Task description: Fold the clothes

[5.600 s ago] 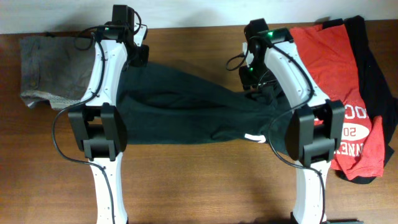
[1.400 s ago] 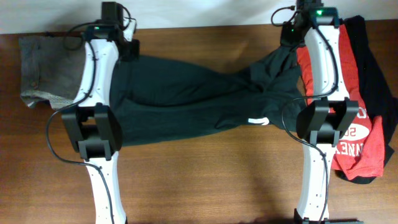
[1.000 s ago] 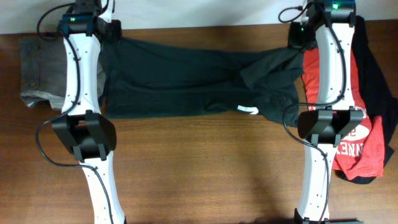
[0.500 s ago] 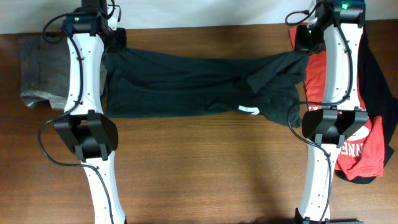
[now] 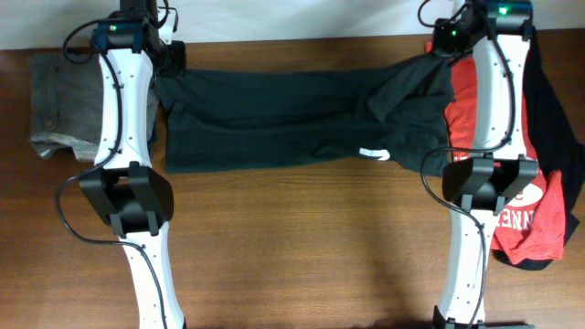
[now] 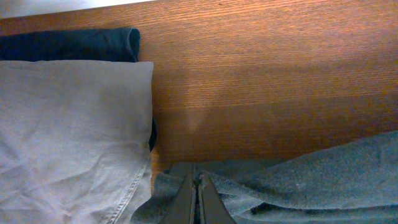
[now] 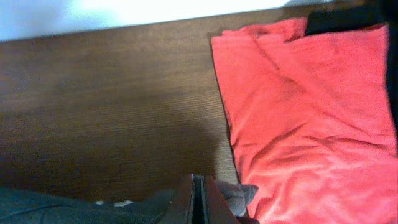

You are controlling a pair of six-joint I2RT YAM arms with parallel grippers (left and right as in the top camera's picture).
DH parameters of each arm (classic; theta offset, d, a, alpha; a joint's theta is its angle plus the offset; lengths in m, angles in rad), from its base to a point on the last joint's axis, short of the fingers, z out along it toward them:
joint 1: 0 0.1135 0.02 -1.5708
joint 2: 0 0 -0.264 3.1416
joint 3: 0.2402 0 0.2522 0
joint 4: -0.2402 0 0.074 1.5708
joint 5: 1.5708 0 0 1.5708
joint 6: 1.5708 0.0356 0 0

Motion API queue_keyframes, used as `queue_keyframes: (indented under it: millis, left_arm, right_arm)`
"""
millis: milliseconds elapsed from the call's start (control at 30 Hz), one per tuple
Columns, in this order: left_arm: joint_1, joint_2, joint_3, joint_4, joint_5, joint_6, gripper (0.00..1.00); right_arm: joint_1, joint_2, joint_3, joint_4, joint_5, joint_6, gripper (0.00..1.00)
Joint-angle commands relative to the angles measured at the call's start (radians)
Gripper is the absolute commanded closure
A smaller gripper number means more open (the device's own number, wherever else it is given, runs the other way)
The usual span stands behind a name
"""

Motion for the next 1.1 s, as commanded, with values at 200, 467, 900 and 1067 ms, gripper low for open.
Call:
queue_keyframes:
  millis: [200, 467, 900, 1067]
  left_arm:
    - [0.002, -0.024, 0.006, 0.002, 0.000, 0.002, 0.99]
    - [0.002, -0.024, 0.003, 0.002, 0.000, 0.002, 0.99]
    - [0.002, -0.024, 0.003, 0.002, 0.000, 0.002, 0.99]
    - [0.002, -0.024, 0.003, 0.002, 0.000, 0.002, 0.99]
  right_arm:
    - [-0.010, 0.151, -0.013, 0.147, -0.008, -0.008, 0.94]
    - [-0.002, 0.074, 0.003, 0.110, -0.094, -0.008, 0.42]
    - [0.217, 0.099, -0.003, 0.015, -0.041, -0.004, 0.40]
    - [0.261, 0.121, -0.028, -0.026, 0.039, -0.012, 0.40]
